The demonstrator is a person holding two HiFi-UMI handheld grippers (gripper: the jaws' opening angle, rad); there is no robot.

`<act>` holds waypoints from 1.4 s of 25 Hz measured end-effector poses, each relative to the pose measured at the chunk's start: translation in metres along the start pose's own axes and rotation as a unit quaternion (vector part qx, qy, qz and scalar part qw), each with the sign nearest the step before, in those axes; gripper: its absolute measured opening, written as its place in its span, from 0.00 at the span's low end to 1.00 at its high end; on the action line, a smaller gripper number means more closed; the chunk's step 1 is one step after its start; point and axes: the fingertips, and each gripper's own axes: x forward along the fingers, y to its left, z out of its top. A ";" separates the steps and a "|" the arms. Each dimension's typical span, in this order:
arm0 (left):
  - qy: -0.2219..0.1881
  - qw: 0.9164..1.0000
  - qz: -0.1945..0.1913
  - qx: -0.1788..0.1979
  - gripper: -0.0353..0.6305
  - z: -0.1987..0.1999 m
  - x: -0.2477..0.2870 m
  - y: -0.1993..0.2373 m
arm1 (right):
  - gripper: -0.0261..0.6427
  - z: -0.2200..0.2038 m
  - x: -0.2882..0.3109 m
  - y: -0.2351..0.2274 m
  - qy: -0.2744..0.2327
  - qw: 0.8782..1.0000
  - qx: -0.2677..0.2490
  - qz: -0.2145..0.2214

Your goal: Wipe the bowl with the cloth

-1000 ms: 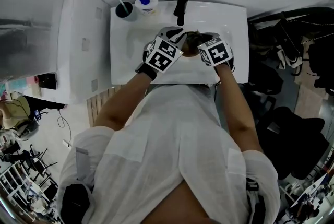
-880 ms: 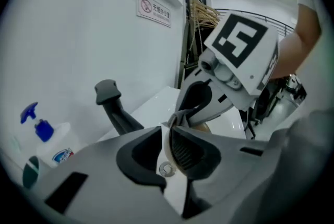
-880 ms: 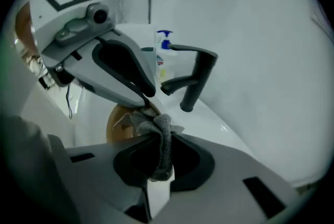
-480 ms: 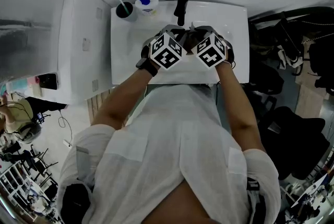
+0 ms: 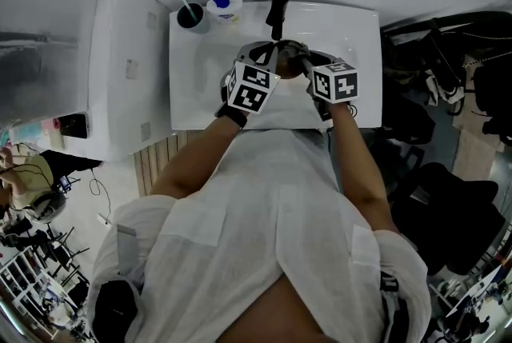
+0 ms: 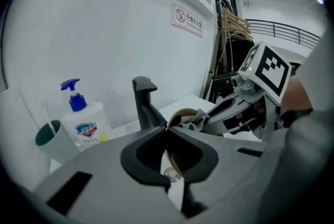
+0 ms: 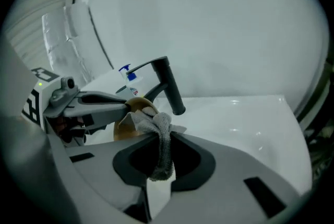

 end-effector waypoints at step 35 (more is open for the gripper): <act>0.198 0.939 -0.072 -0.270 0.12 -0.164 0.062 -0.008 | 0.12 -0.020 -0.066 -0.021 -0.107 0.990 0.093 0.018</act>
